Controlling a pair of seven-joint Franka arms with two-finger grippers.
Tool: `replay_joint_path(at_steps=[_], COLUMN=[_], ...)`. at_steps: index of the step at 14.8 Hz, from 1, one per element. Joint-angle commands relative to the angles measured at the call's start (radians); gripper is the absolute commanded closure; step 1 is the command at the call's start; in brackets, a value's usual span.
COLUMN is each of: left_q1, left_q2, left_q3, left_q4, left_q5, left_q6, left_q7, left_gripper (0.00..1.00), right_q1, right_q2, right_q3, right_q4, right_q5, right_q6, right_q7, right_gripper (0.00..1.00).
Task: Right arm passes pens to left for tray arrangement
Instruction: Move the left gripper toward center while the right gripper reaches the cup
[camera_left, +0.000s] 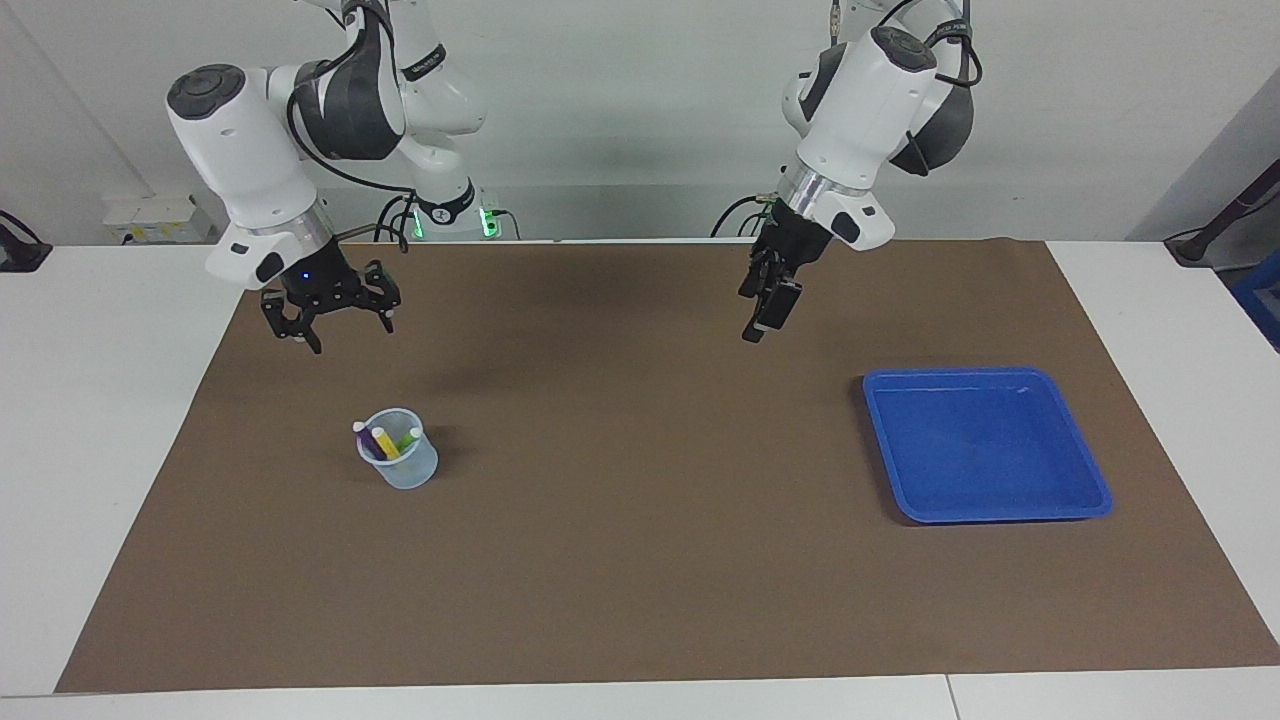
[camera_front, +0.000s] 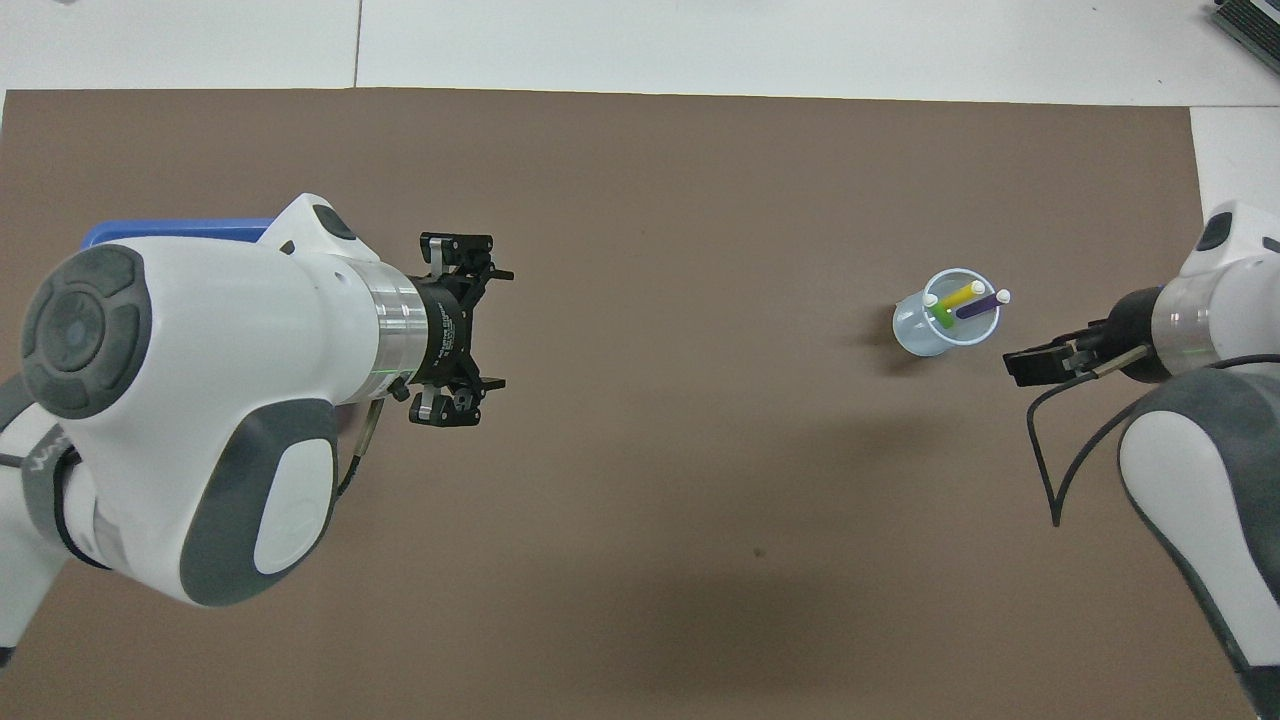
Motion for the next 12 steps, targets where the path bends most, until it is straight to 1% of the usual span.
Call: replay_joint_path(at_steps=[1,3,5,8,12], left_q1=[-0.029,-0.025,-0.025,-0.04,-0.083], left_q2=[-0.031,-0.028,-0.028,-0.027,-0.016], left_q3=[0.013,0.015,0.015,0.013,0.013], left_q4=[-0.074,-0.078,-0.084,-0.079,-0.081], left_q5=[-0.02,-0.02,-0.02,-0.02,-0.02], left_q6=[0.089,0.095,0.094,0.085,0.141], left_q7=[-0.064,-0.063,-0.066,-0.075,-0.12], left_gripper=[0.0,0.0,0.0,0.0,0.0], right_q1=[-0.04,-0.048,-0.042,-0.018,0.004], right_q2=[0.065,0.111,0.14,0.155,0.183], right_q3=[0.007,0.007,0.007,0.01,0.01], right_q4=[0.001,0.005,0.006,0.008,0.008], right_q5=[-0.008,-0.009,-0.022,-0.107,-0.128], right_q6=[0.061,0.09,0.124,0.161,0.205], right_q7=[-0.157,-0.259,-0.329,-0.377,-0.448], right_gripper=[0.0,0.0,0.0,0.0,0.0])
